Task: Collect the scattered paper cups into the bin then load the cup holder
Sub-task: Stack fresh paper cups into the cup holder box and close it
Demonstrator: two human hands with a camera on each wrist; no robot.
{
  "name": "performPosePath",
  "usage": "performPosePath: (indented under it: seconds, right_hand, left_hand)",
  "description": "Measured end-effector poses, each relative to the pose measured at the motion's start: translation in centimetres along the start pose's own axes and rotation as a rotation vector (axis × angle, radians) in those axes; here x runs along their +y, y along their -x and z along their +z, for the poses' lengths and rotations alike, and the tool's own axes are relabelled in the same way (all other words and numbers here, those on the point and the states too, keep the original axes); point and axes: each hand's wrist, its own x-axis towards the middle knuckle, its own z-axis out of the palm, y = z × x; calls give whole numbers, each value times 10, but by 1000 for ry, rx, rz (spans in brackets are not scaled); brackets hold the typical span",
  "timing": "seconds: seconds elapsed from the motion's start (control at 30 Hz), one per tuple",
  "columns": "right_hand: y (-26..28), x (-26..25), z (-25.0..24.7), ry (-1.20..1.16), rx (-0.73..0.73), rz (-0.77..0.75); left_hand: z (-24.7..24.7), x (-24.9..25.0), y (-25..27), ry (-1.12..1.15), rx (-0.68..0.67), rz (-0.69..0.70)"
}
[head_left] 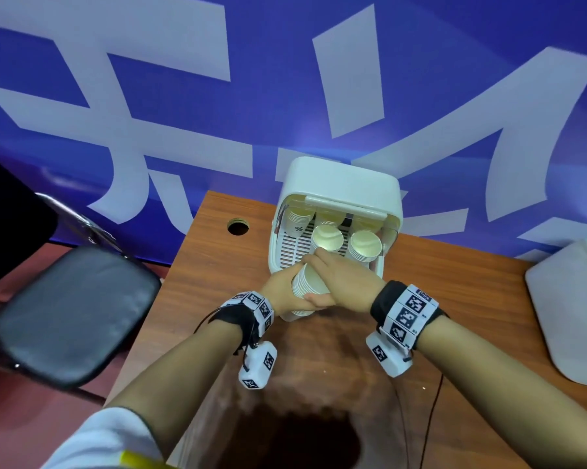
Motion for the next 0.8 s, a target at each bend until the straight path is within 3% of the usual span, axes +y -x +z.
performPosePath:
  seconds: [0.13, 0.3, 0.4, 0.5, 0.8]
  right_hand:
    - [8, 7, -18, -84, 27, -51]
    - [21, 19, -49, -295, 182, 166]
    - [27, 26, -51, -396, 368, 301]
    - [27, 29, -41, -360, 484, 399]
    - [-49, 20, 16, 11, 311, 301]
  left_hand:
    - [-5, -5, 0, -3, -36, -32]
    - [-13, -14, 2, 92, 41, -80]
    - [-20, -16, 4, 129, 110, -71]
    - [-31, -21, 10, 112, 156, -58]
    - [-58, -39, 25, 88, 268, -70]
